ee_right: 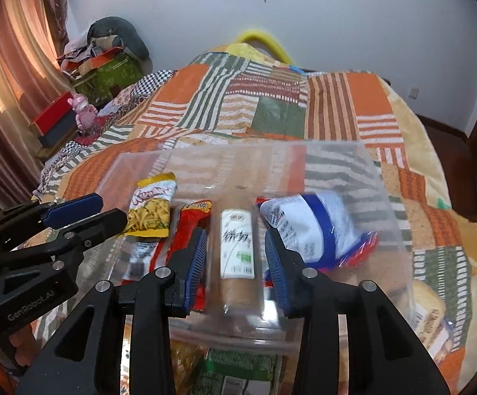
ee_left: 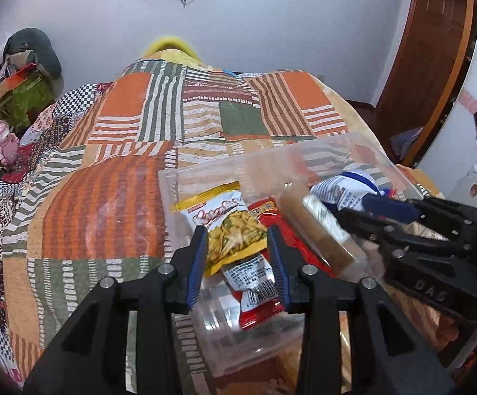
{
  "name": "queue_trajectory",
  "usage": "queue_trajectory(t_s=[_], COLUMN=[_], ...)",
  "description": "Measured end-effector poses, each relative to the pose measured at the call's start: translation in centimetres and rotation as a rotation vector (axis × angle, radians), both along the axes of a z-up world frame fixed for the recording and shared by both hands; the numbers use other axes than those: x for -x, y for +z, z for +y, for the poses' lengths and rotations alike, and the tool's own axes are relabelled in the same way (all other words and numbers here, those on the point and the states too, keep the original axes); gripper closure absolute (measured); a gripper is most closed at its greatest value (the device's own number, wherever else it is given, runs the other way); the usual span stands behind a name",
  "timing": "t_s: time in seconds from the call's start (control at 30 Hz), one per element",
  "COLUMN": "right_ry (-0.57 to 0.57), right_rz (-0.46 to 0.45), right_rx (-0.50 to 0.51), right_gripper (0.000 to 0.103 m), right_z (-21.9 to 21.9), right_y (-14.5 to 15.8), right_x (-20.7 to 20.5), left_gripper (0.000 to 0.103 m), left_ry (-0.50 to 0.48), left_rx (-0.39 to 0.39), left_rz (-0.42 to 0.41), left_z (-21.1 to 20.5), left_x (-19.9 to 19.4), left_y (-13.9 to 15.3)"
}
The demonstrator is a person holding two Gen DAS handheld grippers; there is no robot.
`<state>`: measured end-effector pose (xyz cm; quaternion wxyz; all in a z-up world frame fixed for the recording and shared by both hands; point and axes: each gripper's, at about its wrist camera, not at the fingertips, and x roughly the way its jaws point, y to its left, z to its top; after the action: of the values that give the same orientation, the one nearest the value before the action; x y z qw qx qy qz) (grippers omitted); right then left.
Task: Organize snacks
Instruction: 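Lower the yellow bag and cracker roll into the clear box, opening both tools, then grasp the orange cookie bag with left tool while right tool grasps the green-lidded jar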
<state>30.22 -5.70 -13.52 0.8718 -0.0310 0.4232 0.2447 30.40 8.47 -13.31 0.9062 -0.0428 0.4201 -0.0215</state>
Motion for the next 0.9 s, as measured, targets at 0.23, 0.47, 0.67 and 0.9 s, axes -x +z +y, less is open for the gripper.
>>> queue_trajectory(t_s=[0.23, 0.47, 0.67, 0.9], right_ry=[0.011, 0.023, 0.036, 0.032], right_rz=[-0.034, -0.043, -0.044, -0.025], right_rx=[-0.022, -0.035, -0.041, -0.041], right_gripper=[0.066, 0.065, 0.065, 0.064], right_z=[-1.4, -3.0, -4.3, -5.5], right_y=[2.1, 3.3, 3.8, 3.1], right_x=[1.6, 4.1, 6.5, 9.0], left_gripper=[0.043, 0.036, 0.033, 0.03], left_ry=[0.014, 0.021, 0.034, 0.045], left_rx=[-0.037, -0.066, -0.076, -0.019], left_rz=[-0.035, -0.035, 0.007, 0.082], left_z=[1.0, 2.0, 2.7, 3.3], left_x=[2.8, 6.0, 9.0, 11.8], left_y=[1.9, 2.9, 1.4, -1.0])
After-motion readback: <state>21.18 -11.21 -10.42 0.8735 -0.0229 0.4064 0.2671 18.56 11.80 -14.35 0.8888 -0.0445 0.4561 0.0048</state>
